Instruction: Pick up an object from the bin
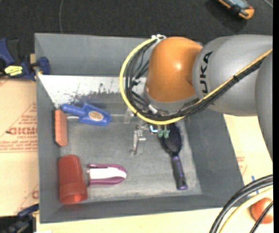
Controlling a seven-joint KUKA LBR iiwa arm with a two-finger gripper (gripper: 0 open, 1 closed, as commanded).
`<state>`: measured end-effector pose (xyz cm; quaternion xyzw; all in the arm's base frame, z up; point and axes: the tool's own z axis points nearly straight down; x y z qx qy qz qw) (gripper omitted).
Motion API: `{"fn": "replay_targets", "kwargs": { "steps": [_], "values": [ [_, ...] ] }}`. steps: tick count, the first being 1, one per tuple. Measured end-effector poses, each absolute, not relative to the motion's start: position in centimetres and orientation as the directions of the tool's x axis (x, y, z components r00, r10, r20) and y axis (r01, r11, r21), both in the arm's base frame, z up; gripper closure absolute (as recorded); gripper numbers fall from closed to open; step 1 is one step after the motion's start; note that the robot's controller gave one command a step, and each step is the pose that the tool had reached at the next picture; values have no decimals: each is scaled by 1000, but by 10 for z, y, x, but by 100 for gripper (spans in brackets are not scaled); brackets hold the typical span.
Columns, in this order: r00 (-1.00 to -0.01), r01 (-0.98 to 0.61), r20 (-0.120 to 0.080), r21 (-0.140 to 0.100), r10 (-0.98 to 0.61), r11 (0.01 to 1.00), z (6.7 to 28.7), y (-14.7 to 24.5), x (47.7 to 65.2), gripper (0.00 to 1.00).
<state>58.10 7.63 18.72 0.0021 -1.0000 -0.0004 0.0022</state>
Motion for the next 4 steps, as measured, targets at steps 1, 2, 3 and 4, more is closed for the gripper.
{"fn": "replay_targets", "kwargs": {
  "steps": [1,2,3,4],
  "values": [
    [-1000,-1,-2,1,-1,1000,192,76,582,0],
    [-996,-85,5,1,-85,996,68,151,549,0],
    [-1000,5,-10,2,5,1000,107,151,536,0],
    [-994,112,3,2,112,994,100,139,516,0]
  ]
}}
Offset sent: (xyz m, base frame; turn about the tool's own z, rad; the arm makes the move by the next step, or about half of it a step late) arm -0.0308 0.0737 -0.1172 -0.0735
